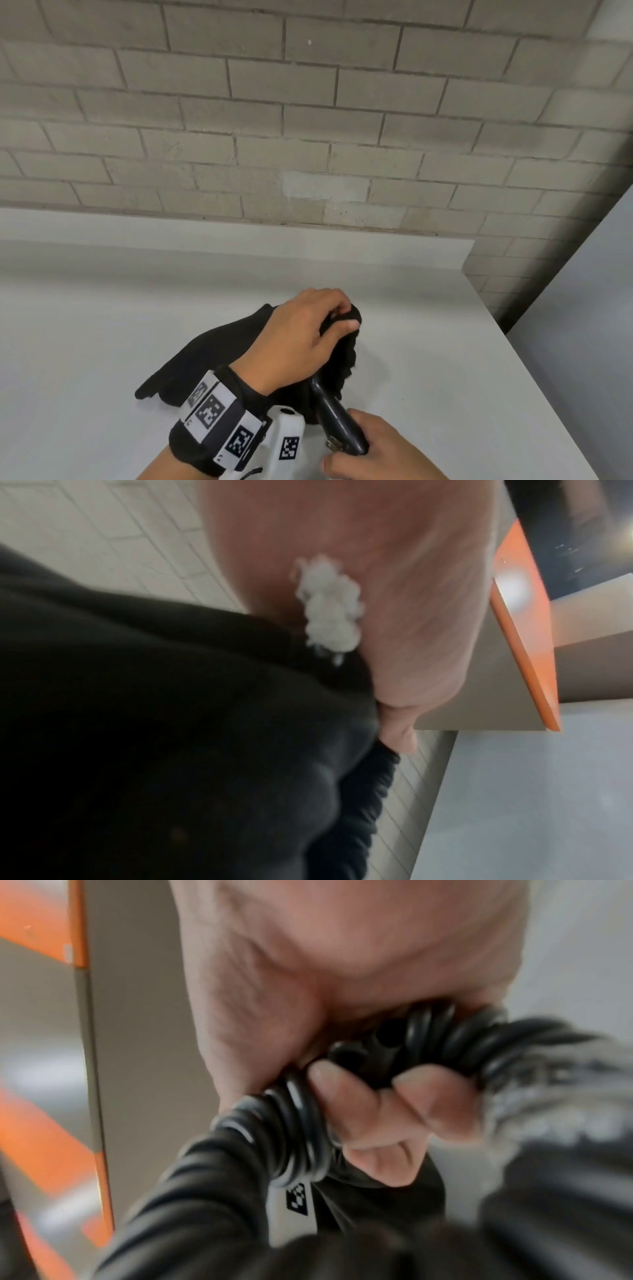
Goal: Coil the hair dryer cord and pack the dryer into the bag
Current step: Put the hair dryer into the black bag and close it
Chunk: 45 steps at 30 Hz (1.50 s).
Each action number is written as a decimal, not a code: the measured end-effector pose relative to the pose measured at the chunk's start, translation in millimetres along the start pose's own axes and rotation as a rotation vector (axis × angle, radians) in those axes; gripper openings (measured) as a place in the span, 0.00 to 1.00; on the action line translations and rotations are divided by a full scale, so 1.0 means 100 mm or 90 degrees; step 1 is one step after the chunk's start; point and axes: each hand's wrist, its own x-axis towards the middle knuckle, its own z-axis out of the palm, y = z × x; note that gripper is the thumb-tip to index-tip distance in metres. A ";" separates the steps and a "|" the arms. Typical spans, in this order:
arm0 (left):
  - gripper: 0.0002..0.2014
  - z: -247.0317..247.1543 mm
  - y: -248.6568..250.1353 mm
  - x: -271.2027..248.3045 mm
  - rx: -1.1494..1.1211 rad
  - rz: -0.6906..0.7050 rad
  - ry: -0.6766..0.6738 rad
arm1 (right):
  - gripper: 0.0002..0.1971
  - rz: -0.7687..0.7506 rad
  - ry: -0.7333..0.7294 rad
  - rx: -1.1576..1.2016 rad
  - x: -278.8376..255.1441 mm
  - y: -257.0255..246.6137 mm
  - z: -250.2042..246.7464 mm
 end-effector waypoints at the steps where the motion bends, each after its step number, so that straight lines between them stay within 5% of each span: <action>1: 0.08 0.01 0.04 -0.02 -0.007 0.013 -0.014 | 0.20 0.016 -0.025 0.029 0.02 -0.01 -0.02; 4: 0.06 0.03 0.10 -0.13 -0.088 0.018 -0.037 | 0.13 0.096 -0.072 0.217 0.06 -0.03 -0.10; 7: 0.06 0.04 0.13 -0.30 -0.162 -0.016 -0.035 | 0.17 0.191 -0.139 0.539 0.10 -0.02 -0.12; 9: 0.11 0.07 0.15 -0.41 -0.178 -0.044 -0.030 | 0.17 0.161 -0.164 0.698 0.11 -0.04 -0.09; 14: 0.17 0.12 0.20 -0.60 -0.165 -0.109 -0.018 | 0.20 0.052 -0.126 0.826 0.20 -0.06 0.02; 19: 0.19 0.13 0.19 -0.67 -0.094 -0.180 0.005 | 0.18 0.031 -0.067 0.861 0.26 -0.04 0.10; 23: 0.04 0.20 0.16 -0.68 0.022 -0.261 0.030 | 0.20 -0.013 -0.037 0.878 0.25 -0.01 0.10; 28: 0.09 0.31 0.12 -0.74 0.013 -0.283 0.046 | 0.22 -0.076 0.052 0.829 0.24 0.07 0.12; 35: 0.07 0.38 0.20 -0.80 -0.045 -0.188 0.114 | 0.19 -0.075 0.133 0.795 0.23 0.09 0.13; 43: 0.03 0.36 0.17 -0.87 0.187 -0.020 -0.046 | 0.11 -0.033 0.218 0.716 0.31 0.10 0.05; 45: 0.12 0.32 0.21 -0.89 0.232 0.023 -0.093 | 0.13 -0.024 0.247 0.679 0.35 0.11 0.04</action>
